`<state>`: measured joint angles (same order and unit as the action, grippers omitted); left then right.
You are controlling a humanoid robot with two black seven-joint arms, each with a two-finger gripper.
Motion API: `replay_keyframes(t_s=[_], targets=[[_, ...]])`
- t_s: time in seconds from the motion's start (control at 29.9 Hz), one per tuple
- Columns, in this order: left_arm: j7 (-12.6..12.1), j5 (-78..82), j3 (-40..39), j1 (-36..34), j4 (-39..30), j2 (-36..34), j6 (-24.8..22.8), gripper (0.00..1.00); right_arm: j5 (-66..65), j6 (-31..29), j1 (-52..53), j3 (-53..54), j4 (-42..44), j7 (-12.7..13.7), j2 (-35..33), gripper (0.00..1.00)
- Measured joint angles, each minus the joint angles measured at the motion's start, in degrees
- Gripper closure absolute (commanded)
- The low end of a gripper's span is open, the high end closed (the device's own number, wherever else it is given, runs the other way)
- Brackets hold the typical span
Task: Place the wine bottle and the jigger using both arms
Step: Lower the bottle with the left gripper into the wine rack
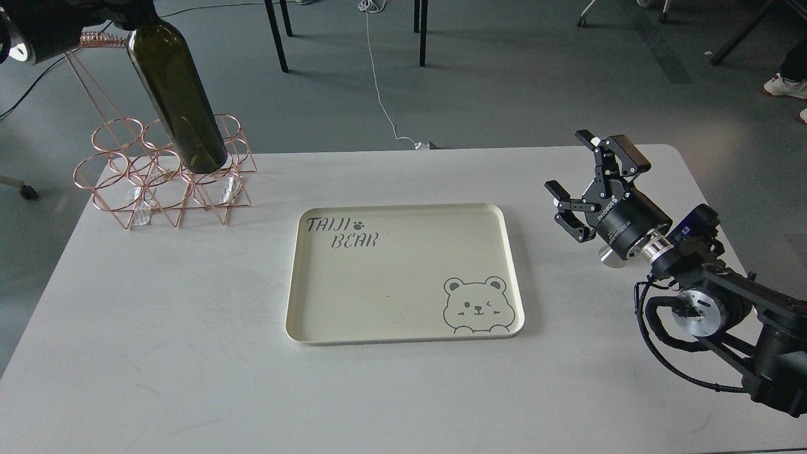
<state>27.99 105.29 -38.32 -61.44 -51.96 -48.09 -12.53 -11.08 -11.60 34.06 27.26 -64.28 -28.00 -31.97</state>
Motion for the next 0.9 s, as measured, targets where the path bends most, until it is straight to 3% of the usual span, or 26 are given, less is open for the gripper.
replay_keyframes(t_s=[0.9], targets=[[0.0,0.0,1.4,0.5,1.5,0.6,0.3,0.89,0.0,0.0,-0.1,0.1,-0.1,0.0,-0.2,0.01]])
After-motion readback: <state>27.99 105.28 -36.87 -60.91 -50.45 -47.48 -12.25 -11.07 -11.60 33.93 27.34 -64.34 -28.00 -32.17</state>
